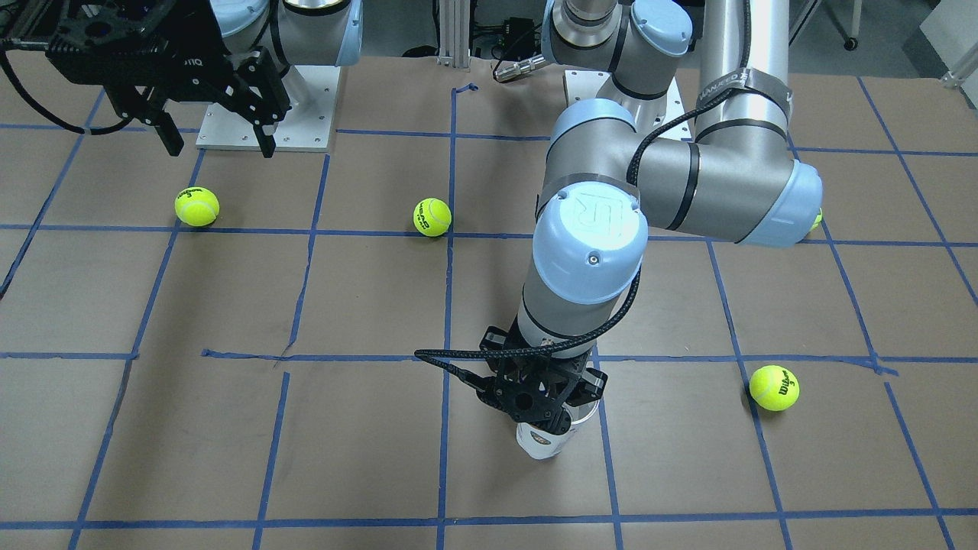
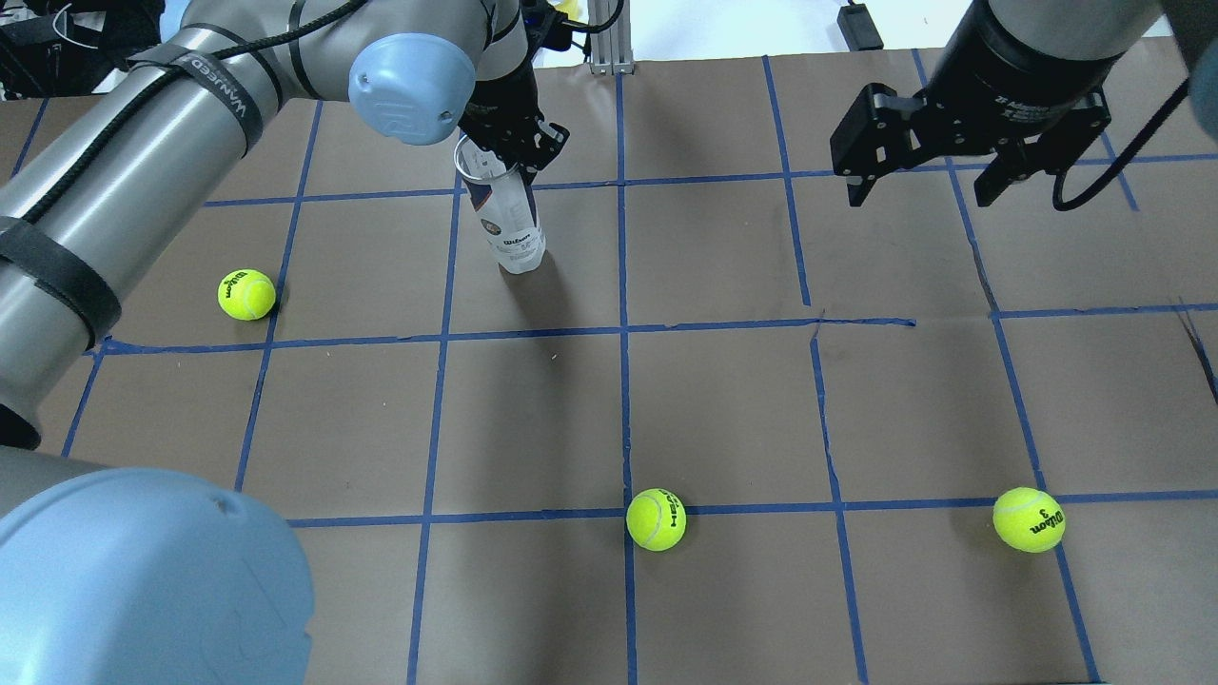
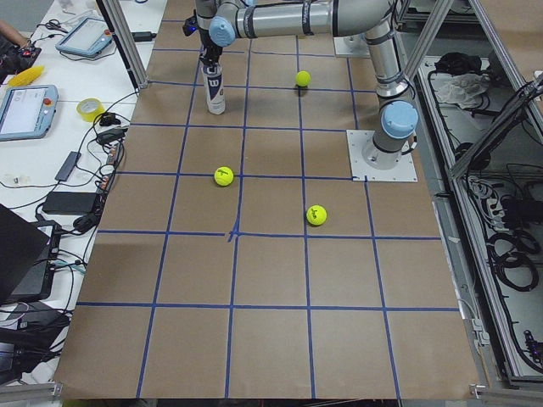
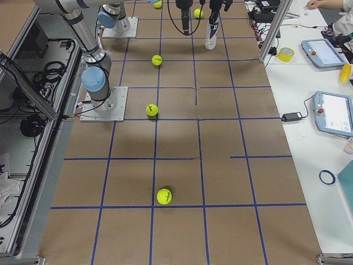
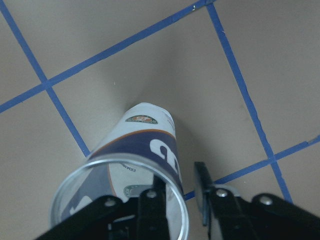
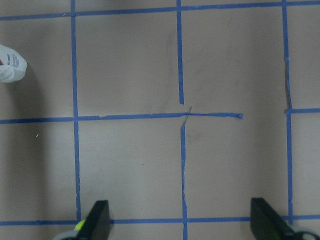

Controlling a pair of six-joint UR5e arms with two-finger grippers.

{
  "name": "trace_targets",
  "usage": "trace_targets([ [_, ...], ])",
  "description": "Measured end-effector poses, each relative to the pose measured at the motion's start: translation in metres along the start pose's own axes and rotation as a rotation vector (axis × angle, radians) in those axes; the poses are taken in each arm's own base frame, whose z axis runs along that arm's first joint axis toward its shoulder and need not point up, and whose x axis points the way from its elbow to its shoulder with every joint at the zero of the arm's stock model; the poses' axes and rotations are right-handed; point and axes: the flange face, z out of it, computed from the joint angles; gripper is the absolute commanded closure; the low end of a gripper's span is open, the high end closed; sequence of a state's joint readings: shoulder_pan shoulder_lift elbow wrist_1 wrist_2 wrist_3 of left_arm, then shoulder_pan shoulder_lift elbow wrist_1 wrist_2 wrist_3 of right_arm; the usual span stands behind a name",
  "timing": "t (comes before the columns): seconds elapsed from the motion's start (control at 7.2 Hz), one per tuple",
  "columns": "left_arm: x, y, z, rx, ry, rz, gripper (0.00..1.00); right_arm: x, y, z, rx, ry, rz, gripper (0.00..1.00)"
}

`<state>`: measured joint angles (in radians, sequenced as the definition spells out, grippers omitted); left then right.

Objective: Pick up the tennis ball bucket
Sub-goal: 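Open the left gripper and lift it off the standing can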

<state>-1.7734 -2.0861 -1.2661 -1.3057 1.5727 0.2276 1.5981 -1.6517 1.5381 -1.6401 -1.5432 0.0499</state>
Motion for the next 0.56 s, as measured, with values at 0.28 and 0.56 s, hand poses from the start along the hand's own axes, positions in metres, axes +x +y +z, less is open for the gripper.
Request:
trace_targets([
  [0.28,0.008,0.006,-0.029,0.030,-0.006,-0.038,0.00,0.002,-0.023,-0.008,0.061,-0.009,-0.004,0.00],
  [0.56,0.018,0.017,-0.079,0.093,-0.014,-0.130,0.00,0.002,-0.050,-0.017,0.083,-0.010,-0.011,0.00],
])
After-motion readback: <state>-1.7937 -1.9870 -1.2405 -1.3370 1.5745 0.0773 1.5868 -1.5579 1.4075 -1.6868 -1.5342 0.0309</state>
